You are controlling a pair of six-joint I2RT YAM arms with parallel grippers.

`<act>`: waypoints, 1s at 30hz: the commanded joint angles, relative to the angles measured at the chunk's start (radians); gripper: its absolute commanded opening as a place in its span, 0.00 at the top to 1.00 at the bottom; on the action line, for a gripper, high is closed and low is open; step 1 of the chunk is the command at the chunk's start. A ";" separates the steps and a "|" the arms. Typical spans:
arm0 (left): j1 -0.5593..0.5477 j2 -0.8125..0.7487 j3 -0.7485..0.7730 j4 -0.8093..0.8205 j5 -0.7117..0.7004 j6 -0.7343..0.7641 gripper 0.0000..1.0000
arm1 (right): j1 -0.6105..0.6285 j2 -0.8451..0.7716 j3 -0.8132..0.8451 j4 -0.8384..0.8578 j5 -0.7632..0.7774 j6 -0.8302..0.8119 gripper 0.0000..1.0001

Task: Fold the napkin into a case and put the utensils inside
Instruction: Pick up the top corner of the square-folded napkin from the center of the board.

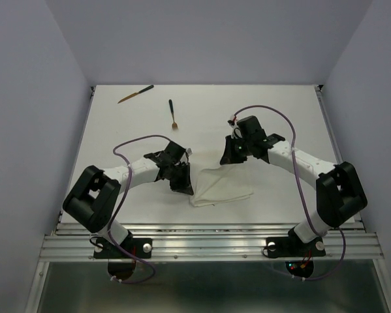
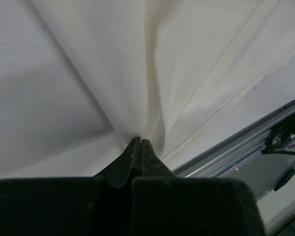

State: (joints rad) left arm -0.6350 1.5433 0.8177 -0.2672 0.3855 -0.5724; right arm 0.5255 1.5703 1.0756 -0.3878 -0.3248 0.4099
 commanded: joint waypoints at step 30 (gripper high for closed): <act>-0.018 -0.106 -0.032 -0.036 0.046 0.101 1.00 | 0.010 -0.259 -0.186 -0.172 0.092 -0.005 0.99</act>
State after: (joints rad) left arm -0.6479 1.5002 0.7597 -0.2817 0.4351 -0.4866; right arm 0.5255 1.3594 0.8833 -0.5316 -0.2768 0.4145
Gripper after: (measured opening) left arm 0.017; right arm 0.022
